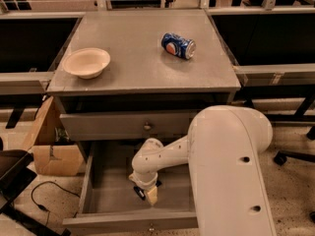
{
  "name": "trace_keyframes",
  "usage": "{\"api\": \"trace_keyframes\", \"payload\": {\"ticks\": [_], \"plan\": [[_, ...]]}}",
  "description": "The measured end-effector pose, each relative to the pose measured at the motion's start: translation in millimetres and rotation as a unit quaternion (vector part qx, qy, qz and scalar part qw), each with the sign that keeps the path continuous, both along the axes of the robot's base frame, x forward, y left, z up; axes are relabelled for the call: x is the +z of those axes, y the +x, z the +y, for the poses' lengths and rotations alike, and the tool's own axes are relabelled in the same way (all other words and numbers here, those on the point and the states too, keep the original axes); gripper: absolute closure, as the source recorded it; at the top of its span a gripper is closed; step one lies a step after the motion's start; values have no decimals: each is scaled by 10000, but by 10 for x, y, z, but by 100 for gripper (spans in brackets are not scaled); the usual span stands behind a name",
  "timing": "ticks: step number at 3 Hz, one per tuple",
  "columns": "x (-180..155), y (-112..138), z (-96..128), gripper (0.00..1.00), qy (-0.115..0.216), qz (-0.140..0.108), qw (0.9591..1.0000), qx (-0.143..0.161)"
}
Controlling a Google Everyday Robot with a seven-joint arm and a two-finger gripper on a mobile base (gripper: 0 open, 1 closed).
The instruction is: Pick rxbar blueberry from middle drawer and place on counter
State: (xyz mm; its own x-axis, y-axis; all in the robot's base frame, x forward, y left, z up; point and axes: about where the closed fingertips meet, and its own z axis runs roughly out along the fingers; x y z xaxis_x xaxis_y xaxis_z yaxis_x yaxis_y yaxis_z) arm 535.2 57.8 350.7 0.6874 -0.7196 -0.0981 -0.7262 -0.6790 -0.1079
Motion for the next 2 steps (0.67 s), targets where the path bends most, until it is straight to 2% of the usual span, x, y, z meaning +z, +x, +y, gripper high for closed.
{"api": "trace_keyframes", "payload": {"ticks": [2], "plan": [[-49,29,-13,66,45,-60,10000,-52]]}}
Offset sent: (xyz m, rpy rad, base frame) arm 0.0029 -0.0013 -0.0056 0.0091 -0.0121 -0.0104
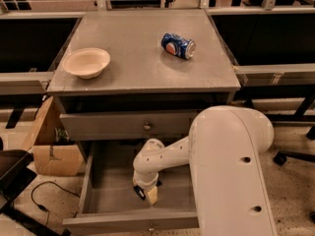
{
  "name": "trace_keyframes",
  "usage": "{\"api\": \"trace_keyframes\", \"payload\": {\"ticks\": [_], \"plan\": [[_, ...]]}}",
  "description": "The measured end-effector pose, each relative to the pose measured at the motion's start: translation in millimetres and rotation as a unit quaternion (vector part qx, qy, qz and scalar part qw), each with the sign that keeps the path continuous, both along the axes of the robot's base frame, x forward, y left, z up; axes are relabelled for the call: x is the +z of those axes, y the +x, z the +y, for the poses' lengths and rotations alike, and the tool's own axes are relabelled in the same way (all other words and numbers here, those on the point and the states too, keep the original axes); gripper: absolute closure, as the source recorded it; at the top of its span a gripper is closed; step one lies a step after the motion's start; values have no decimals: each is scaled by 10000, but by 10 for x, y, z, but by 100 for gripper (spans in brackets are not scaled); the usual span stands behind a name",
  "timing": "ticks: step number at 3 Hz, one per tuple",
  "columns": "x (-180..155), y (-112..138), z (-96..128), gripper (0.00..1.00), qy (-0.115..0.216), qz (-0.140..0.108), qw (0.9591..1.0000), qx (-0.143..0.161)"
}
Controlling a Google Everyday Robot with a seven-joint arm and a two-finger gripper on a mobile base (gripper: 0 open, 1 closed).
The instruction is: Pick rxbar blueberry from middle drawer and place on counter
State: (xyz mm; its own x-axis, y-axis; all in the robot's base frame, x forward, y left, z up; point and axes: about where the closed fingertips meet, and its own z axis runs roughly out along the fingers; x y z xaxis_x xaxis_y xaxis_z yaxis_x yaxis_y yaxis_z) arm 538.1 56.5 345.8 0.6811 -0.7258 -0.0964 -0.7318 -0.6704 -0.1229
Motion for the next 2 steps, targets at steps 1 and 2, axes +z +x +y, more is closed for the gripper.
{"api": "trace_keyframes", "payload": {"ticks": [1,2], "plan": [[3,0,0,89,0,0,10000,0],[55,0,0,100,0,0,10000,0]]}}
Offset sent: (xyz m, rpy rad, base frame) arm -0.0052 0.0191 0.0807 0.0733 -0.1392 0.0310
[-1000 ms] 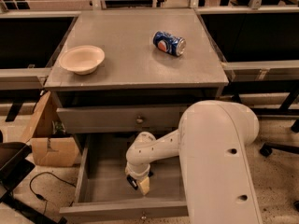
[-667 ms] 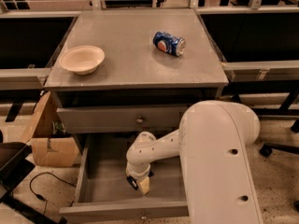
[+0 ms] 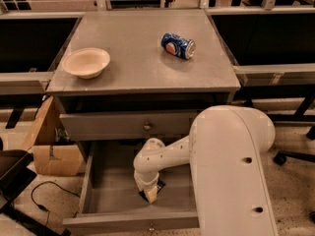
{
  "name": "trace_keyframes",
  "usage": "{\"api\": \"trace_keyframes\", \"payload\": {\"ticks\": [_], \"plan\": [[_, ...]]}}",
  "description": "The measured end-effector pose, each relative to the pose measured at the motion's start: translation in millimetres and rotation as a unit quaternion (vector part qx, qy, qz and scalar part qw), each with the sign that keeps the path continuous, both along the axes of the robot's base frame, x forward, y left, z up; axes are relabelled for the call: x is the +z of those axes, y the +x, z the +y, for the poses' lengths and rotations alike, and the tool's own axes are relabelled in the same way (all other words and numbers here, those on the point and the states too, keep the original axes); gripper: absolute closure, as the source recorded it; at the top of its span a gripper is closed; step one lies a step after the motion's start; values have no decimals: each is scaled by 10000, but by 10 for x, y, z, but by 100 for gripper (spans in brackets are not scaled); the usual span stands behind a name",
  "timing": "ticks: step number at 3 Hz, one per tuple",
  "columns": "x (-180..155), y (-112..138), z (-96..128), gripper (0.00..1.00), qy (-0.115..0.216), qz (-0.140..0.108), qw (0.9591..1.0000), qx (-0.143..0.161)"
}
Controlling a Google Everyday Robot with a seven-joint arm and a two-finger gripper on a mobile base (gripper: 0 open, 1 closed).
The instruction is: Pick rxbar blueberry from middle drawer and place on counter
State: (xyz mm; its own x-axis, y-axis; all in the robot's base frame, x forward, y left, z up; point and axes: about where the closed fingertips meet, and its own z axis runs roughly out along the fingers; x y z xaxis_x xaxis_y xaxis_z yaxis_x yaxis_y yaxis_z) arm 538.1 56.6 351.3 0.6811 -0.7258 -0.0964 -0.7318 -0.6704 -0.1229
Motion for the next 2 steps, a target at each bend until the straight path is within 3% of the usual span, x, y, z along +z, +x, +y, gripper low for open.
{"api": "trace_keyframes", "payload": {"ticks": [1,2], "plan": [[355,-74,19,100,249,-271,9993,5],[1124,-267,-117,100,351,-639,9972,150]]}}
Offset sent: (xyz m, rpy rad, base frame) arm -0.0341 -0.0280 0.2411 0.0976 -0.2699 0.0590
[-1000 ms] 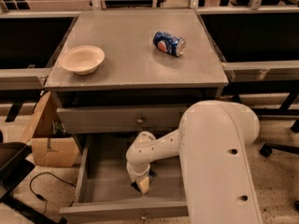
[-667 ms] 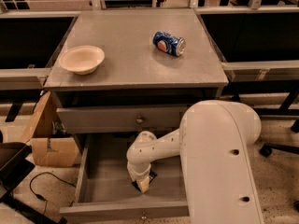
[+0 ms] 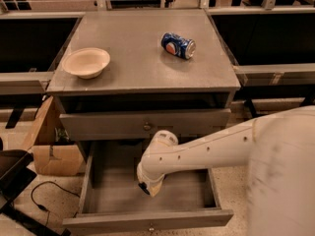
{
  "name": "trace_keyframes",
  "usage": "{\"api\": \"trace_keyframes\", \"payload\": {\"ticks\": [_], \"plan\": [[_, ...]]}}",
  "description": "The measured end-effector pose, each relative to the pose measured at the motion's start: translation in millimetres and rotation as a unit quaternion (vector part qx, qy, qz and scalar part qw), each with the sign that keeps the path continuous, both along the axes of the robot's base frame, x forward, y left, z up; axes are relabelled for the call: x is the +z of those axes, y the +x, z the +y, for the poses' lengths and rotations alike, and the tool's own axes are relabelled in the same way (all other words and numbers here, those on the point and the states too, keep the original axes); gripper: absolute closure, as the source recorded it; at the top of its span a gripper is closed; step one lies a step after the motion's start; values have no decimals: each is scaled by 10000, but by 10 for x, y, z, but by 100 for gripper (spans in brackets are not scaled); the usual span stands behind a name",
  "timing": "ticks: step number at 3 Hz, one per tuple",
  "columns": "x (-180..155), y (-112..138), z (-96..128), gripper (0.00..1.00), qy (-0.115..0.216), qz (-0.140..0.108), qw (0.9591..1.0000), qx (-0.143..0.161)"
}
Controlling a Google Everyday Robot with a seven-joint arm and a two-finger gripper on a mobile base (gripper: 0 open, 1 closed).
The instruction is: Pick rxbar blueberry from middle drawer and place on counter
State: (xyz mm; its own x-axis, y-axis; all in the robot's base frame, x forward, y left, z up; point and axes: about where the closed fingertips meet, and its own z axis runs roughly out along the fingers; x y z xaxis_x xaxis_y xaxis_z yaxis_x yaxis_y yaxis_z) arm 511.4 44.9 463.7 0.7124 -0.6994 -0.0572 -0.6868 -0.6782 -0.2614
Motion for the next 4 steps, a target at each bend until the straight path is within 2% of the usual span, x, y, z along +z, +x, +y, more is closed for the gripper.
{"api": "trace_keyframes", "payload": {"ticks": [1,3,4], "plan": [[1096,-43,-290,100,45,-363,9993,3],[2739,158,-812,100,-119,-615,9980,-68],[3501,238,-1022,100,-315,-761,9964,-187]]}}
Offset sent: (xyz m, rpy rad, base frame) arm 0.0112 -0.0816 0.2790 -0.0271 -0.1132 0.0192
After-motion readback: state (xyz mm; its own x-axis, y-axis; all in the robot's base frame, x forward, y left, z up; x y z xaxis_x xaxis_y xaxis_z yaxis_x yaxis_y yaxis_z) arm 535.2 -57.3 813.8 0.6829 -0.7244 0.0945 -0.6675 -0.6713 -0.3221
